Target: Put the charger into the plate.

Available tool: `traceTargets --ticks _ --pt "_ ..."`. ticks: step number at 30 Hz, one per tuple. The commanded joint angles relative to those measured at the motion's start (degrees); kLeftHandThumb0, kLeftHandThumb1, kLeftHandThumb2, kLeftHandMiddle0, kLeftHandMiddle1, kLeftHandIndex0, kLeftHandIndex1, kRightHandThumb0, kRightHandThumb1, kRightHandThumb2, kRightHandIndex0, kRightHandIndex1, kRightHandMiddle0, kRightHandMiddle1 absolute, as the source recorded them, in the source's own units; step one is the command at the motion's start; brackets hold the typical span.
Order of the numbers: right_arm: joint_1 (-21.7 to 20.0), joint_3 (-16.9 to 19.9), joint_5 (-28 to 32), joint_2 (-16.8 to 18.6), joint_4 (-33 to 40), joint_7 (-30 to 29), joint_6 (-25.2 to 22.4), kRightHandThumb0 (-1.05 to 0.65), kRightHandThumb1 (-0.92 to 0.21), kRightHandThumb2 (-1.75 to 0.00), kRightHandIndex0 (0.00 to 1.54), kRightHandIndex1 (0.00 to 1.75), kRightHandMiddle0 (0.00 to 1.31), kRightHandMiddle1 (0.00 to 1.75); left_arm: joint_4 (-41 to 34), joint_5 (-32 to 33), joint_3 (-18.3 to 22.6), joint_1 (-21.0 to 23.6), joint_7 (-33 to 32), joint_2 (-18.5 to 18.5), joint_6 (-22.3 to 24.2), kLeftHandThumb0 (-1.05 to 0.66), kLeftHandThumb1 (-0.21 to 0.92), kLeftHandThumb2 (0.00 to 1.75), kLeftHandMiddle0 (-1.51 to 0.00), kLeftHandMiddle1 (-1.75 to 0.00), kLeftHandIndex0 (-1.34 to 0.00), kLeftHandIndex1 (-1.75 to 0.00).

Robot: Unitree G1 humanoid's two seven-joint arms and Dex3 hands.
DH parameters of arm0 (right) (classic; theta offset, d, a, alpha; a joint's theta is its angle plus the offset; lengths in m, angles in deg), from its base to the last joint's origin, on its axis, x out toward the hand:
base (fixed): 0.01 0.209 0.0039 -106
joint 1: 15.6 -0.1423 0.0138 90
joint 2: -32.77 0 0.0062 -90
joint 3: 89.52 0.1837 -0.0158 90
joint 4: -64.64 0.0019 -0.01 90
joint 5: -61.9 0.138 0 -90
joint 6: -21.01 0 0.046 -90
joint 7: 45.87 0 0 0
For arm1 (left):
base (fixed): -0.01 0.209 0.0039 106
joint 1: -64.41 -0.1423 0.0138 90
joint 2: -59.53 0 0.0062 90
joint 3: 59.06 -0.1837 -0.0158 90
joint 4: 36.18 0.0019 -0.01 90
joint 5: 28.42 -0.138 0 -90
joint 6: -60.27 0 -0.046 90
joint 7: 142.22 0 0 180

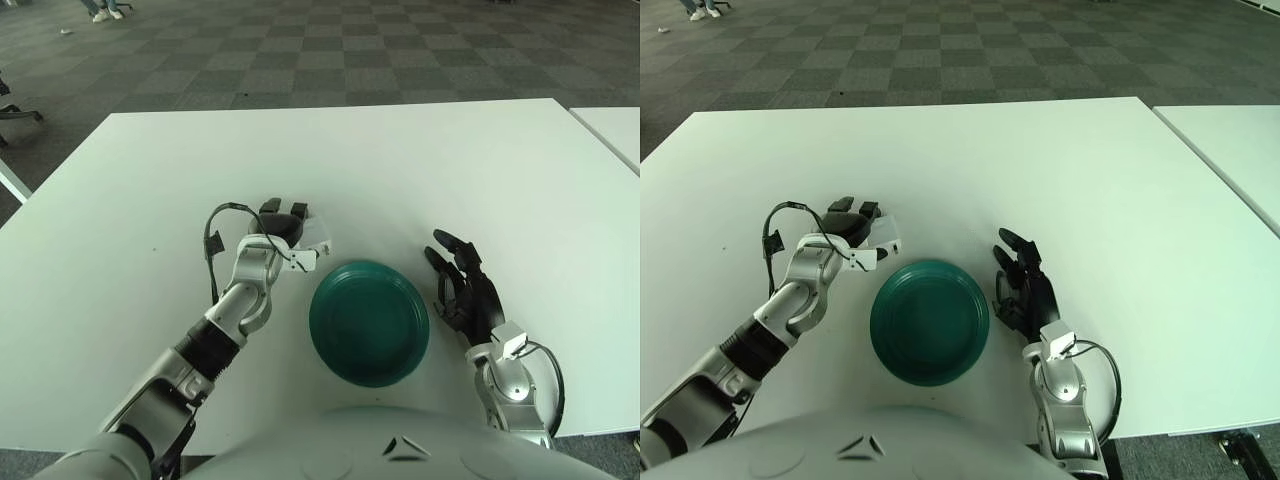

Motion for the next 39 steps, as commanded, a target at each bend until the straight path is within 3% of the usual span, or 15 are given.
traceTargets --ticks 1,3,6,7,9,12,19,24,30,39 --pt "3.4 0.0 -0.3 -0.4 -3.6 0.4 -4.5 -0.77 -0.92 -0.78 0.34 0.03 0.00 0.70 6.9 2.5 0.2 -3.4 -1.7 0.3 -0.1 -0.99 0.92 0.37 -0.11 -1.02 0.00 -1.52" --pt "3.3 0.2 -0.3 -0.4 -3.9 0.4 -4.3 -0.77 -0.92 -0.79 0.35 0.03 0.00 0.70 7.9 3.6 1.1 -3.8 -4.2 1.1 -0.2 -0.82 0.90 0.32 -0.17 -1.25 -0.05 -1.65" --pt "3.1 0.4 -0.3 -0.5 -4.2 0.4 -4.2 -0.77 -0.92 -0.79 0.34 0.03 0.00 0.70 8.9 4.9 1.7 -3.8 -6.4 1.8 -0.5 -0.53 0.73 0.69 -0.30 -1.45 -0.27 -1.70" --pt "3.0 0.5 -0.1 -0.4 -4.4 0.4 -4.0 -0.77 -0.92 -0.79 0.34 0.03 0.00 0.70 9.0 5.6 2.1 -4.1 -7.7 2.0 -1.1 -0.51 0.71 0.73 -0.32 -1.48 -0.29 -1.71" --pt "3.0 0.6 0.1 -0.3 -4.5 0.5 -3.8 -0.76 -0.92 -0.78 0.35 0.03 0.00 0.70 9.1 6.5 2.5 -4.4 -9.4 2.2 -1.8 -0.21 0.53 0.98 -0.51 -1.49 -0.35 -1.73" --pt "2.5 0.9 0.4 -0.3 -5.1 0.6 -3.5 -0.76 -0.92 -0.78 0.35 0.03 0.00 0.70 9.3 7.8 3.2 -4.7 -12.3 2.5 -3.3 -0.07 0.40 1.12 -0.65 -1.44 -0.41 -1.74" --pt "1.6 1.5 1.2 -0.1 -6.7 1.2 -2.5 -0.76 -0.92 -0.77 0.36 0.04 0.00 0.73 7.8 10.7 5.3 -5.1 -16.6 2.2 -6.1 -0.01 0.19 1.34 -0.85 -1.35 -0.54 -1.75" --pt "0.8 1.8 1.6 -0.1 -7.8 1.7 -2.0 -0.76 -0.92 -0.78 0.37 0.04 0.00 0.75 0.1 13.4 9.0 -3.8 -12.6 0.1 -5.9 -0.01 0.07 1.53 -0.87 -1.54 -0.58 -1.75" --pt "0.3 2.0 1.9 0.0 -8.3 2.1 -1.8 -0.77 -0.92 -0.78 0.38 0.04 0.00 0.76 -10.2 15.2 11.8 -4.8 -7.8 -1.7 -4.4 0.00 0.03 1.61 -0.87 -1.62 -0.61 -1.75" --pt "0.0 2.1 1.9 0.0 -9.2 2.3 -0.9 -0.76 -0.92 -0.78 0.39 0.05 0.00 0.76 -15.4 16.6 13.0 -6.0 -7.9 -2.5 -6.7 0.00 0.00 1.63 -0.89 -1.59 -0.64 -1.75"
